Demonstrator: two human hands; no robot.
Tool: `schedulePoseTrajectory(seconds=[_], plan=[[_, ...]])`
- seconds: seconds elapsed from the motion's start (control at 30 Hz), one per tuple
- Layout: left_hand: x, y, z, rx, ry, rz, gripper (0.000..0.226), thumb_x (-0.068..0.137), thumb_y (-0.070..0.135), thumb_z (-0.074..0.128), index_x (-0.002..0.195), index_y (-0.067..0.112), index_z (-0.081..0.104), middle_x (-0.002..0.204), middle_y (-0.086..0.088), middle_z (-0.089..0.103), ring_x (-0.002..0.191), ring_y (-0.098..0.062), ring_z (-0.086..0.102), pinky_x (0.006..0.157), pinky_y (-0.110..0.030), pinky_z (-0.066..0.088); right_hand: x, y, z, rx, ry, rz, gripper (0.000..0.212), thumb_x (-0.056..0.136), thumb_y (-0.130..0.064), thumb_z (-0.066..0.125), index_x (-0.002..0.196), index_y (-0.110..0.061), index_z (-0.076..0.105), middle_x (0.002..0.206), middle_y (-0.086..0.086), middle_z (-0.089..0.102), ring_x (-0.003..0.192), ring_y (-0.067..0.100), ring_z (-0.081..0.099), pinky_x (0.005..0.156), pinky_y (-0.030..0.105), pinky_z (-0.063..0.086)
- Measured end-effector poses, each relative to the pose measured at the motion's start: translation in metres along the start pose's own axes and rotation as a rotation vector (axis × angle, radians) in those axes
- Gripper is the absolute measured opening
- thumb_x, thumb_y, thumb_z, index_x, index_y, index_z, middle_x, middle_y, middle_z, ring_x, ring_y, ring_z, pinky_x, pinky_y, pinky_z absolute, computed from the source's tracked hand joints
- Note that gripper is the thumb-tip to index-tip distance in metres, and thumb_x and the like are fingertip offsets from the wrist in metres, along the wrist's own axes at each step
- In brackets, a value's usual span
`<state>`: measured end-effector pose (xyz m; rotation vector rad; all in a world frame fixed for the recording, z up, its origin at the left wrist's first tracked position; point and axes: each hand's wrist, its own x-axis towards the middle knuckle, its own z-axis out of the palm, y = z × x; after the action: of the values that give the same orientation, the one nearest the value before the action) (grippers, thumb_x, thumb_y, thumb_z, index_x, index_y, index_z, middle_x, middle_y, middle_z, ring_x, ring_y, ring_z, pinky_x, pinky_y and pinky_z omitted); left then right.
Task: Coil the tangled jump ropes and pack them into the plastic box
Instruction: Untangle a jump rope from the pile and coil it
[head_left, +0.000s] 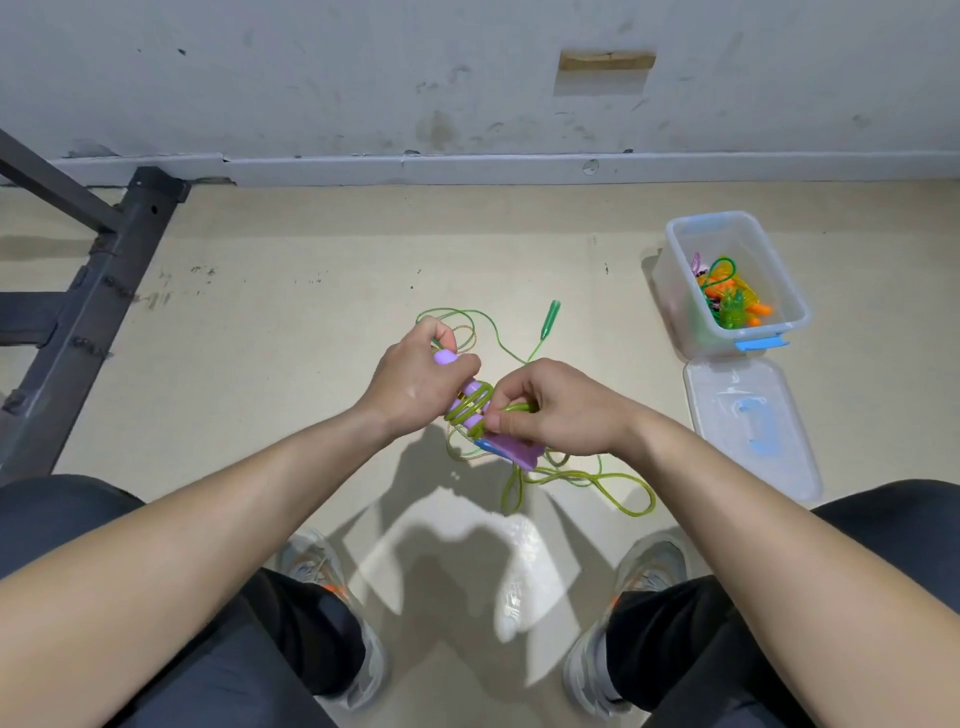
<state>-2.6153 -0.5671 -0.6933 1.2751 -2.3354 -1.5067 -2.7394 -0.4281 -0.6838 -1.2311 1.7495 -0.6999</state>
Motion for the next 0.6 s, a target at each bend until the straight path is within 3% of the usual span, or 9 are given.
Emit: schedulePoseTrajectory(seconds=[0.1, 0.27, 0.37, 0.47, 0.6], plan=[[-0.002, -0.001, -0.001, 0.052, -0.072, -0.032, 0.020, 0.091, 0.032, 0.062, 0.093, 0.019, 0.046, 0.062, 0.013, 0.068, 0.054, -0.013, 0.057, 0.051, -0.025, 0.044, -0.001, 0.001, 0.001, 0.001, -0.037, 0.003, 0.022, 0.095, -0.022, 0.065, 0.078, -0.009, 0.071, 0.063, 0.003, 0.066, 0.056, 0.013, 0.056, 0.063, 0.033, 0.049], [-0.006, 0.001, 0.001, 0.058, -0.133, -0.037, 0.025, 0.092, 0.029, 0.059, 0.101, 0.013, 0.043, 0.069, 0.000, 0.072, 0.052, -0.024, 0.065, 0.041, -0.024, 0.042, -0.003, 0.001, 0.010, -0.019, 0.051, -0.021, 0.025, 0.094, -0.025, 0.065, 0.069, -0.027, 0.067, 0.066, 0.005, 0.066, 0.057, 0.010, 0.050, 0.063, 0.035, 0.046], [-0.007, -0.006, 0.007, 0.116, -0.065, 0.016, 0.025, 0.090, 0.032, 0.060, 0.098, 0.017, 0.041, 0.077, -0.010, 0.072, 0.054, -0.024, 0.064, 0.046, -0.026, 0.043, -0.007, -0.003, 0.015, -0.220, 0.104, -0.062, 0.022, 0.096, -0.030, 0.061, 0.075, -0.031, 0.066, 0.057, -0.006, 0.056, 0.055, 0.008, 0.046, 0.055, 0.032, 0.036], [-0.008, -0.016, 0.017, 0.183, -0.033, 0.024, 0.025, 0.088, 0.038, 0.059, 0.093, 0.023, 0.040, 0.080, -0.013, 0.070, 0.064, -0.028, 0.065, 0.054, -0.030, 0.044, -0.012, -0.007, 0.022, -0.622, 0.140, -0.151, 0.020, 0.099, -0.037, 0.051, 0.090, -0.030, 0.067, 0.071, -0.008, 0.061, 0.070, 0.016, 0.054, 0.056, 0.031, 0.034], [-0.008, -0.016, 0.016, 0.148, -0.019, 0.058, 0.024, 0.087, 0.041, 0.057, 0.090, 0.026, 0.038, 0.075, -0.013, 0.069, 0.067, -0.031, 0.067, 0.061, -0.039, 0.051, -0.015, -0.003, 0.021, -0.571, 0.223, -0.270, 0.016, 0.098, -0.034, 0.054, 0.089, -0.034, 0.067, 0.079, -0.014, 0.060, 0.078, 0.017, 0.053, 0.059, 0.035, 0.043]])
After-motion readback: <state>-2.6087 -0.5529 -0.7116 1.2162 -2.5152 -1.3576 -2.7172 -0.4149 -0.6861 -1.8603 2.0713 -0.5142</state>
